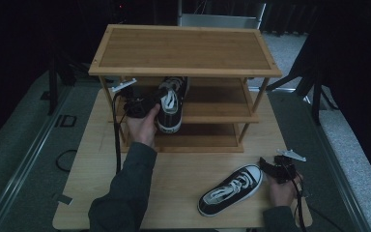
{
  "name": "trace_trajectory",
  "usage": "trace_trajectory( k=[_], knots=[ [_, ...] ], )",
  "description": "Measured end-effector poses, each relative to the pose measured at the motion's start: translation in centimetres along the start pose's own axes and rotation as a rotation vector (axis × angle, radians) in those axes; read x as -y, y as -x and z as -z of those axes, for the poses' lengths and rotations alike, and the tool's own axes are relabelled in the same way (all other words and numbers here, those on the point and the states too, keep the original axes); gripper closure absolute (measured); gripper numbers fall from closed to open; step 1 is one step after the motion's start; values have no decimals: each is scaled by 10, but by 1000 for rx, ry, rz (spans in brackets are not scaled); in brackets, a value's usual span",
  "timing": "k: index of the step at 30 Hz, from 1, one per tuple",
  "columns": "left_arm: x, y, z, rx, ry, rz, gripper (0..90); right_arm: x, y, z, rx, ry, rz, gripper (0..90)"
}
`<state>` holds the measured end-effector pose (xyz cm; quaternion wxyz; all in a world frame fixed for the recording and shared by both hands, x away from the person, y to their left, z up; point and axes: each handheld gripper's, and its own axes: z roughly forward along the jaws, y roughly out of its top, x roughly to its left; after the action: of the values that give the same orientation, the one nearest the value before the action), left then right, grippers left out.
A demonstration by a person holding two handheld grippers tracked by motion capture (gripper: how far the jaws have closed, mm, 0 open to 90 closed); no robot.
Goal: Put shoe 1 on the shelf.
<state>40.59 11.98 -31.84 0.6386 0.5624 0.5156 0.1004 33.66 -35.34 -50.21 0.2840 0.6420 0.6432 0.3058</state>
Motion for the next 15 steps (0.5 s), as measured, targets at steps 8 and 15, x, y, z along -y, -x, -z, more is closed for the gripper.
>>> trace_trajectory(
  k=[8, 15],
  knots=[
    [-7, -3, -17, -5, 47, 90, 878, 0, 0, 0, 0, 0, 2, 287],
    [-7, -20, -19, -27, -50, 1, 878, 0, 0, 0, -1, -1, 1, 287]
  ],
)
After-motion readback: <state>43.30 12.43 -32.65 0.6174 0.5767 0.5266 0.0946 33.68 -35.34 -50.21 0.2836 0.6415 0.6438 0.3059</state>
